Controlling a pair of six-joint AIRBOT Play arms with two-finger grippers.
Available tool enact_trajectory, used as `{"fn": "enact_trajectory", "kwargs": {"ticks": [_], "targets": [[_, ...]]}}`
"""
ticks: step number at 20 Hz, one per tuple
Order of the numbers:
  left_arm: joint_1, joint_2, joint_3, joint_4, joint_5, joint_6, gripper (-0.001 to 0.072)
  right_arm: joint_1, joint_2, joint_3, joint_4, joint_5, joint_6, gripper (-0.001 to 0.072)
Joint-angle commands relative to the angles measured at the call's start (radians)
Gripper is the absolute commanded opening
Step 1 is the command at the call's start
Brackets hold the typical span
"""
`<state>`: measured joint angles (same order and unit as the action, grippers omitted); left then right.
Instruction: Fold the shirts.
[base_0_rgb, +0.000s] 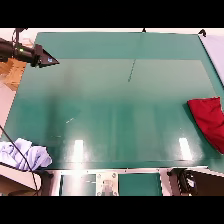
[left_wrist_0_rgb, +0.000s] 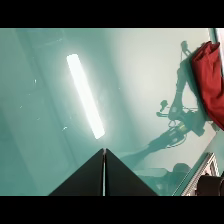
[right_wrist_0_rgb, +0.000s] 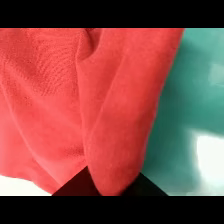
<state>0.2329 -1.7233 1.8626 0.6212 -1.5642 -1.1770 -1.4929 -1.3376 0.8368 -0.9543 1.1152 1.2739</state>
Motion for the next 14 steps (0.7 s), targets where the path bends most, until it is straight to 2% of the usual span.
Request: {"fn": "enact_trajectory", "kwargs": {"ticks": [1, 2, 3, 6, 8, 12, 14], "targets": [[0.001, 0.001, 0.001, 0.000, -0.003, 0.000, 0.0024, -0.010, 0.004, 0.016, -0.095, 0.077, 0.085, 0.0141], [0.001, 0.001, 0.001, 0.000, -0.007, 0.000, 0.0024, -0.010, 0.004, 0.046, -0.095, 0.127, 0.085, 0.0335], [0.001, 0.001, 0.001, 0.000, -0.013, 0.000, 0.0024, -0.010, 0.004, 0.081, -0.095, 0.172, 0.091, 0.0404], [0.001, 0.001, 0.001, 0.000, -0.030, 0.000, 0.0024, 0.000, 0.021, 0.200, -0.094, 0.294, 0.119, 0.0394], [0.001, 0.001, 0.001, -0.001, -0.028, 0.000, 0.0024, 0.036, 0.074, 0.245, -0.090, 0.308, 0.158, 0.0343], [0.001, 0.001, 0.001, 0.000, -0.028, 0.000, 0.0024, 0.145, 0.194, 0.306, -0.158, 0.355, 0.380, 0.0305], [0.001, 0.001, 0.001, 0.000, -0.052, 0.000, 0.0024, 0.209, 0.224, 0.340, -0.164, 0.375, 0.422, 0.0255]]}}
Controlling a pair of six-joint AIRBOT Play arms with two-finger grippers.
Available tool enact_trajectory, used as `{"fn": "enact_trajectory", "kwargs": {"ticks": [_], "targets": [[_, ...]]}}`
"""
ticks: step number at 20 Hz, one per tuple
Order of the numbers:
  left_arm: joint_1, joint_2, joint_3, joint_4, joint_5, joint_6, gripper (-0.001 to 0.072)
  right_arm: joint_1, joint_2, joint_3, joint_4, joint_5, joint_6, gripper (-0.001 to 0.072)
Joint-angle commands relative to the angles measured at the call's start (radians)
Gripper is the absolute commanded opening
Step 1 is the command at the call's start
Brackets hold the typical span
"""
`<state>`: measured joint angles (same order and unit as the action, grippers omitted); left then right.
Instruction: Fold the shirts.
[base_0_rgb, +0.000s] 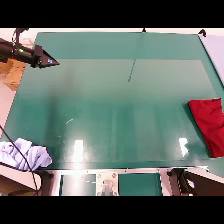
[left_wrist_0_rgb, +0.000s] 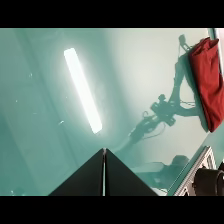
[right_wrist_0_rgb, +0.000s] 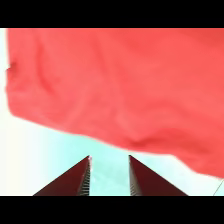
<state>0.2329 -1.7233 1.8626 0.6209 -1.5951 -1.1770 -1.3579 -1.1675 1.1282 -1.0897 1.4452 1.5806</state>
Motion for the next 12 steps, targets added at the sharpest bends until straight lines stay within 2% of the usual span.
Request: {"fn": "enact_trajectory", "kwargs": {"ticks": [1, 2, 4, 7, 12], "targets": [[0.001, 0.001, 0.001, 0.000, -0.035, 0.000, 0.0023, 0.127, 0.061, 0.069, -0.011, 0.040, 0.118, 0.0204], [0.001, 0.003, 0.001, 0.002, -0.042, 0.000, 0.0022, 0.202, 0.063, 0.088, 0.003, 0.027, 0.112, 0.0100], [0.001, 0.017, 0.000, 0.043, -0.031, -0.021, 0.0021, 0.391, 0.063, 0.101, 0.017, -0.047, 0.080, 0.0025], [0.001, 0.121, -0.098, 0.204, 0.055, -0.080, 0.0021, 0.766, 0.063, 0.075, 0.012, -0.203, 0.053, 0.0016], [0.001, 0.465, -0.578, 0.353, 0.227, -0.070, 0.0022, 1.276, 0.063, -0.102, 0.004, -0.397, 0.035, 0.0014]]}}
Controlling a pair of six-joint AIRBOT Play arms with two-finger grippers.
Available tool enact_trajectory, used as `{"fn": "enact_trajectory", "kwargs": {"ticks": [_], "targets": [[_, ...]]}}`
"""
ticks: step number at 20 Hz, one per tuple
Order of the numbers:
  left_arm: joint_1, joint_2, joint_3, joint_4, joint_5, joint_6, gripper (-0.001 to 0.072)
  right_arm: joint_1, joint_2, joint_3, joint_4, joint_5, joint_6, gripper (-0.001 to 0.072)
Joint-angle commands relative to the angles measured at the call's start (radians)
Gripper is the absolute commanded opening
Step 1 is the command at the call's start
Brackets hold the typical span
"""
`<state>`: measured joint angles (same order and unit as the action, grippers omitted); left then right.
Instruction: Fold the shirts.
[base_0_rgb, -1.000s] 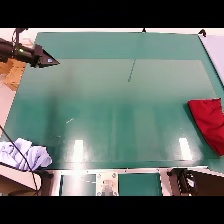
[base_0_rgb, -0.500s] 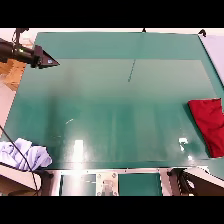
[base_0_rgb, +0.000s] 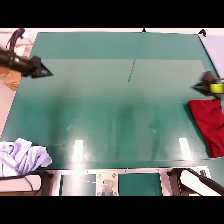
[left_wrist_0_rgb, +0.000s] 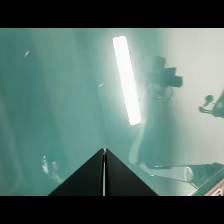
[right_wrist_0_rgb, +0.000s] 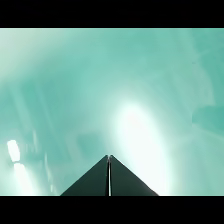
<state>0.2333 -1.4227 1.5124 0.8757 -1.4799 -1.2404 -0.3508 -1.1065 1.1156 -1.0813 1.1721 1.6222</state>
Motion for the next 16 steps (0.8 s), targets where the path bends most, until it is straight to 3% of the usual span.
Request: {"fn": "enact_trajectory", "kwargs": {"ticks": [1, 5, 16], "targets": [[0.000, 0.239, -0.335, 0.098, 0.150, -0.006, 0.0022, 0.342, 0.002, -0.141, -0.004, -0.152, -0.002, 0.0014], [0.000, 0.399, -0.552, 0.099, 0.221, -0.008, 0.0023, 0.475, 0.001, -0.241, 0.008, -0.230, 0.020, 0.0015], [0.000, 0.401, -0.555, 0.098, 0.216, -0.008, 0.0023, 0.477, 0.001, -0.240, 0.026, -0.211, 0.019, 0.0016]]}}
